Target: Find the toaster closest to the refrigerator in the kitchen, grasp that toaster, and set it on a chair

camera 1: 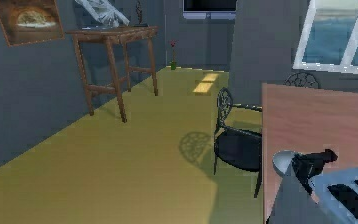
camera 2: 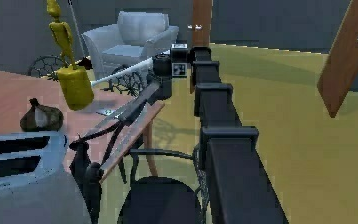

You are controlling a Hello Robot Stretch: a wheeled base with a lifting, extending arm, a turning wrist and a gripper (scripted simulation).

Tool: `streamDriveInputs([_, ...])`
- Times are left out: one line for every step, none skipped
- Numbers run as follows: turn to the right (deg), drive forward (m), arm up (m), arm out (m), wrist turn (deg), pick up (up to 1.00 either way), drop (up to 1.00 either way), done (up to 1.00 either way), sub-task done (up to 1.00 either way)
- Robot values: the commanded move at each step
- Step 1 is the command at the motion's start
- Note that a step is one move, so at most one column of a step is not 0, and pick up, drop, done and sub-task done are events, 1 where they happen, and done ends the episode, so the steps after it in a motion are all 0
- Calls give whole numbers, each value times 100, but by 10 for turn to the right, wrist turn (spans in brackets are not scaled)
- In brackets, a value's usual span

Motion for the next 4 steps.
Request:
streamDriveInputs([0, 0, 0, 0, 450, 0, 0, 0, 0])
streamDriveInputs([0, 0, 0, 0, 450, 0, 0, 0, 0])
streamDriveInputs([0, 0, 0, 0, 240, 0, 0, 0, 0])
streamDriveInputs([0, 0, -44, 0, 0, 0, 0, 0, 0])
